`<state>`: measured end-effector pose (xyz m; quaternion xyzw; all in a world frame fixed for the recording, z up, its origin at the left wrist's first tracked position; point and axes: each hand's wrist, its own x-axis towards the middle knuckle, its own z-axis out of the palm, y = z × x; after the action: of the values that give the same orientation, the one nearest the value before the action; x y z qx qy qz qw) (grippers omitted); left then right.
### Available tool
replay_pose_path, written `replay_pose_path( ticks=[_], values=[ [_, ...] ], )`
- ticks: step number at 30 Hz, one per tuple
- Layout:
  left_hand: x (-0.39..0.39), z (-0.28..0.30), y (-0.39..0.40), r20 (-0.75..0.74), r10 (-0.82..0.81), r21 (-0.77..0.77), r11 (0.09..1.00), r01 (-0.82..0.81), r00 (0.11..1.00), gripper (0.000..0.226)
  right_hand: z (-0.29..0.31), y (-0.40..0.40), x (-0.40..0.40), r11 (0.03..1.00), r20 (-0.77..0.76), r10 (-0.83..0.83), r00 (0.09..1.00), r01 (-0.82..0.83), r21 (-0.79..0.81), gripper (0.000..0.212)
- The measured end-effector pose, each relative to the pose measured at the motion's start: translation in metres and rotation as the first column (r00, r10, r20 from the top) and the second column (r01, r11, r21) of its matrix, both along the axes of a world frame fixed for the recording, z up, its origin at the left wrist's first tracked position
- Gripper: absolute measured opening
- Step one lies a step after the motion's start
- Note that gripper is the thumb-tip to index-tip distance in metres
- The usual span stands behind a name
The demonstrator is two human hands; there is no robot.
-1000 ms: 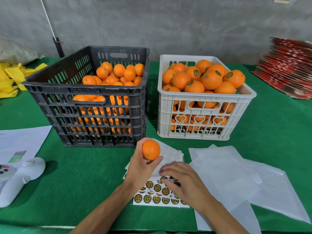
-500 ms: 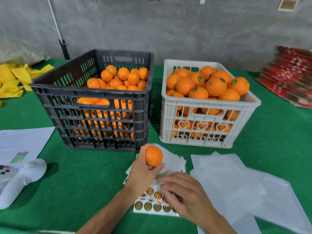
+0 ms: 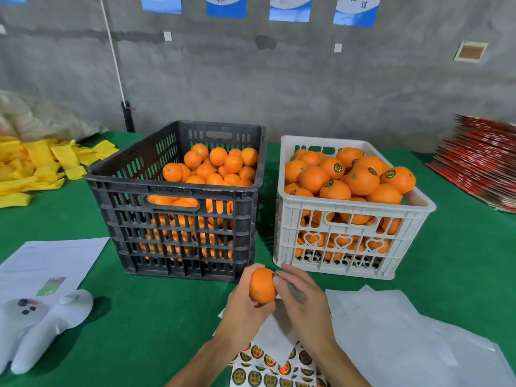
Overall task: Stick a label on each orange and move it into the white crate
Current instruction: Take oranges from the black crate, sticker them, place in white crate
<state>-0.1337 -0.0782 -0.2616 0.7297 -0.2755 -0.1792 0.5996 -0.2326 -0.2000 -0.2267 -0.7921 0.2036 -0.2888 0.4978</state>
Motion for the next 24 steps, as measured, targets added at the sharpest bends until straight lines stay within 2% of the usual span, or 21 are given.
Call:
replay_pose_path(
  ticks=[4, 8, 10, 11, 14, 16, 20, 24],
  values=[
    [0.005, 0.021, 0.001, 0.021, -0.026, -0.074, 0.997, 0.027, 0.999, 0.074, 0.018, -0.001, 0.000, 1.000, 0.018, 0.004, 1.000, -0.004, 0.010, 0.043],
    [0.006, 0.064, -0.013, 0.061, -0.083, -0.143, 0.986, 0.091, 0.995, 0.072, 0.048, -0.005, 0.000, 0.947, 0.213, -0.037, 0.976, 0.102, -0.304, 0.023],
    [0.010, 0.095, -0.024, 0.219, -0.034, -0.093, 0.994, 0.055, 0.975, 0.071, 0.070, -0.008, 0.005, 0.898, 0.281, -0.071, 0.957, 0.185, -0.400, 0.029],
    [0.014, 0.114, -0.031, 0.323, 0.002, -0.047, 0.999, 0.014, 0.946, 0.073, 0.084, -0.010, 0.008, 0.871, 0.299, -0.090, 0.950, 0.221, -0.440, 0.039],
    [0.024, 0.173, -0.053, 0.600, 0.013, 0.019, 0.999, -0.031, 0.800, 0.074, 0.129, -0.025, 0.023, 0.845, 0.257, -0.159, 0.953, 0.266, -0.465, 0.073],
    [0.034, 0.209, -0.073, 0.707, -0.009, 0.053, 0.998, -0.040, 0.707, 0.078, 0.161, -0.043, 0.038, 0.834, 0.242, -0.213, 0.946, 0.306, -0.460, 0.079],
    [0.067, 0.266, -0.108, 0.710, -0.081, 0.161, 0.986, -0.049, 0.699, 0.085, 0.215, -0.094, 0.072, 0.676, 0.267, -0.354, 0.896, 0.442, -0.590, 0.075],
    [0.125, 0.280, -0.099, 0.705, -0.038, 0.240, 0.952, -0.188, 0.708, 0.068, 0.233, -0.144, 0.098, 0.557, 0.210, -0.329, 0.921, 0.369, -0.744, 0.061]
  ],
)
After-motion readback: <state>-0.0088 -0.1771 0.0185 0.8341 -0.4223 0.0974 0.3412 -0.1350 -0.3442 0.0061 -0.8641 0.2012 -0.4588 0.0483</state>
